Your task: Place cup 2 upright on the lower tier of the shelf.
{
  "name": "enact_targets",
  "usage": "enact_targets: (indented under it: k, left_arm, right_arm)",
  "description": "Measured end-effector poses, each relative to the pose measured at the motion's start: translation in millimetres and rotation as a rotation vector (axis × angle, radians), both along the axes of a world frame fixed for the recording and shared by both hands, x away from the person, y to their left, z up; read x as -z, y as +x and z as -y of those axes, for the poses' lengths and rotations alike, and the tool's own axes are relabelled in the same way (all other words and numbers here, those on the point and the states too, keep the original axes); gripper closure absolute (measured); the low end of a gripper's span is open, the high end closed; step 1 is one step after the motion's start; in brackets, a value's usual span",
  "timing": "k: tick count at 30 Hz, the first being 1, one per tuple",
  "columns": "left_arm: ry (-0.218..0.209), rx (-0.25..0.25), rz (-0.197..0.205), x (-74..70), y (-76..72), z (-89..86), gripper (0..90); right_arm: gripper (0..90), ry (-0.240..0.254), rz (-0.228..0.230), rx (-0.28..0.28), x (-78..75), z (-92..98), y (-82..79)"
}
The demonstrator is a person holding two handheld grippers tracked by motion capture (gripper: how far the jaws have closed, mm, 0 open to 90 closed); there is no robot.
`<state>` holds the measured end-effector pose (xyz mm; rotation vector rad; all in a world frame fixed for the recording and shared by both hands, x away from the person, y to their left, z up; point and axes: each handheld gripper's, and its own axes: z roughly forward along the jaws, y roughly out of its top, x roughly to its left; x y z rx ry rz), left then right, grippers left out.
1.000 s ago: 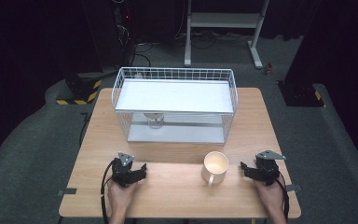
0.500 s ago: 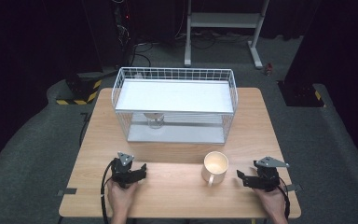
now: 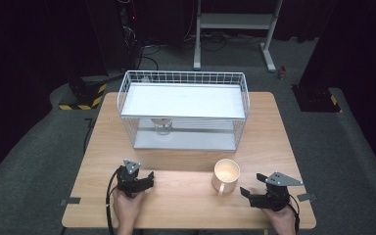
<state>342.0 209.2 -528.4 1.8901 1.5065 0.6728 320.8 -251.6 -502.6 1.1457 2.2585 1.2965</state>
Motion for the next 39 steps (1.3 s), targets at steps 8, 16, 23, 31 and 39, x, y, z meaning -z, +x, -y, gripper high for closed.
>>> enact_targets:
  k: [8, 16, 23, 31, 39]
  left_arm:
    - [0.000, 0.000, 0.000, 0.0, -0.1, 0.1, 18.4]
    - [0.001, 0.001, -0.001, -0.1, -0.2, 0.2, 18.6]
    - [0.002, 0.001, 0.000, -0.2, -0.3, 0.3, 18.9]
    - [0.002, -0.001, 0.000, -0.1, -0.3, 0.6, 19.0]
    - [0.002, -0.001, 0.000, -0.1, -0.3, 0.6, 19.0]
  right_arm:
    - [10.8, 0.008, 0.017, -0.033, -8.3, -11.5, 0.2]
    - [9.9, -0.006, 0.063, -0.073, -23.0, -22.5, 0.5]
    - [9.4, -0.006, 0.075, -0.085, -28.5, -28.8, 3.8]
    - [9.1, -0.008, 0.078, -0.114, -34.2, -38.4, 9.6]
    - [8.9, -0.026, 0.082, -0.131, -36.8, -50.5, 17.4]
